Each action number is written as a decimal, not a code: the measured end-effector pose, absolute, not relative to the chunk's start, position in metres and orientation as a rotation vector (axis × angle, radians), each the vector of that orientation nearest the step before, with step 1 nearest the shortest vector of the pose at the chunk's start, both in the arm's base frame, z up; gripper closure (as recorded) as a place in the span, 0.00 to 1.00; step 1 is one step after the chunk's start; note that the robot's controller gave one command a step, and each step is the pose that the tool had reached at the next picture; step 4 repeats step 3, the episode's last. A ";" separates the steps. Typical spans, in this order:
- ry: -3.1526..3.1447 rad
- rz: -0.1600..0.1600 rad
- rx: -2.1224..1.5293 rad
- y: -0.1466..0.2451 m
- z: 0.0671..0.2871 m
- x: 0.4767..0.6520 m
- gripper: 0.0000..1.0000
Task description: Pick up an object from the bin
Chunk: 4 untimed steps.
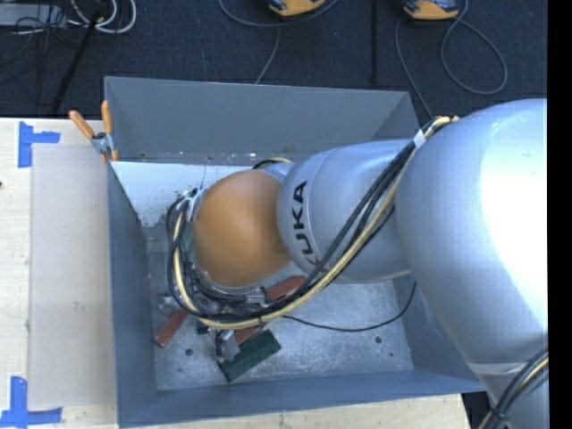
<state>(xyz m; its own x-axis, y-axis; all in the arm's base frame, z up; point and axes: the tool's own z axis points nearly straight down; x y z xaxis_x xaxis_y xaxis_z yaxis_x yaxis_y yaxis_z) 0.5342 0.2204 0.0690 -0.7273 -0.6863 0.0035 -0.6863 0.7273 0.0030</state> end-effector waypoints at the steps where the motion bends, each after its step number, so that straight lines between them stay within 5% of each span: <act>1: -2.921 -0.002 1.152 0.220 0.071 0.535 1.00; 2: -2.941 -0.001 1.124 0.221 0.195 0.534 1.00; 3: -2.889 0.000 1.255 0.215 0.256 0.536 1.00; 4: -2.889 0.000 1.255 0.215 0.256 0.536 1.00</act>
Offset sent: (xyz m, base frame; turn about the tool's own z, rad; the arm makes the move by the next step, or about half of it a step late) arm 0.0000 0.0000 0.0000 0.0000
